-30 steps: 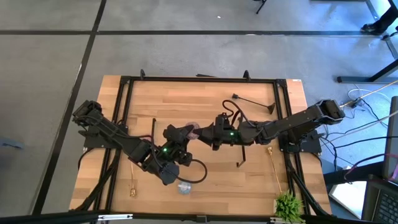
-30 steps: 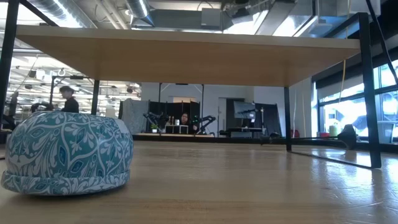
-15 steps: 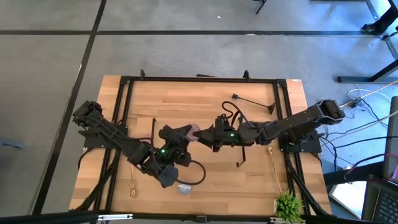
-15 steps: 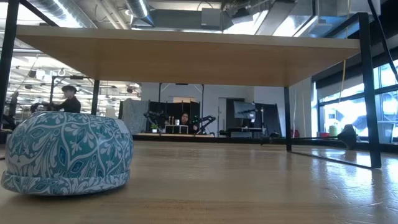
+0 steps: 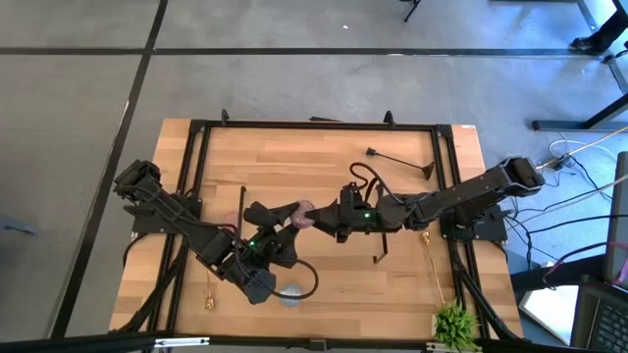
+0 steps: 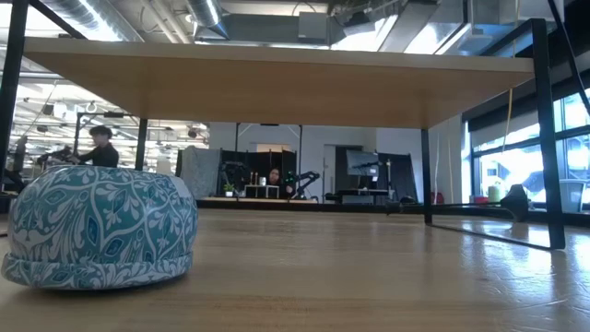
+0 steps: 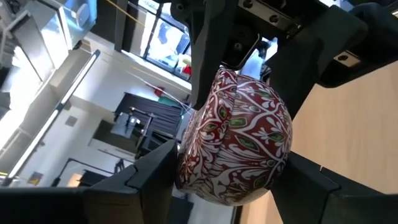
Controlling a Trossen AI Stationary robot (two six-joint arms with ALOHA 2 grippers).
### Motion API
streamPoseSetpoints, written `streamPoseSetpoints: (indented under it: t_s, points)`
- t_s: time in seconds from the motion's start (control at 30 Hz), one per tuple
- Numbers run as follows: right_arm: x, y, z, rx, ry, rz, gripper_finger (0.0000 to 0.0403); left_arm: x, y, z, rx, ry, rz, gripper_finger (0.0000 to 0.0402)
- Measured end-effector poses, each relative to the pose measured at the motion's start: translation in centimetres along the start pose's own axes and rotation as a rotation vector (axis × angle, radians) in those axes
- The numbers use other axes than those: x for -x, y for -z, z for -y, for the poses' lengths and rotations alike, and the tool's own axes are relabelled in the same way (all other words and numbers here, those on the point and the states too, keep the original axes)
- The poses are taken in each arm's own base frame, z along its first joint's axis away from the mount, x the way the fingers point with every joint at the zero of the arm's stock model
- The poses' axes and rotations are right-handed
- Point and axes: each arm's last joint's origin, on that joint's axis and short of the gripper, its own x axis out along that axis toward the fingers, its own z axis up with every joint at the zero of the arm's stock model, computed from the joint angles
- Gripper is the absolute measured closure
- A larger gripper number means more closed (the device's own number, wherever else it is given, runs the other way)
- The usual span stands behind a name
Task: Pick & Place candle stick holders
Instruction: Put the red scented candle on the shelf
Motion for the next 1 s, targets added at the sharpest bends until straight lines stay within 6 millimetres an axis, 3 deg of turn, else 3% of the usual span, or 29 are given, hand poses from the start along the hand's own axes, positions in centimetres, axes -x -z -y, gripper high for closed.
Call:
streamPoseSetpoints:
  t_s: [0.3,0.73,1.0]
  points:
    - [0.00,-0.01,0.23,0.006,0.016,-0.016,0.0218,-0.23,0.27,0.15,-0.023,0.044,0.001,0.0179]
    - [-0.04,-0.08,0.20,0.023,0.007,-0.010,0.0164,-0.33,0.15,0.03,-0.047,0.100,0.019,0.0219]
    - [-0.06,-0.13,0.11,0.017,-0.006,-0.004,0.0160,-0.91,0.32,-0.11,-0.081,0.093,0.003,0.0221]
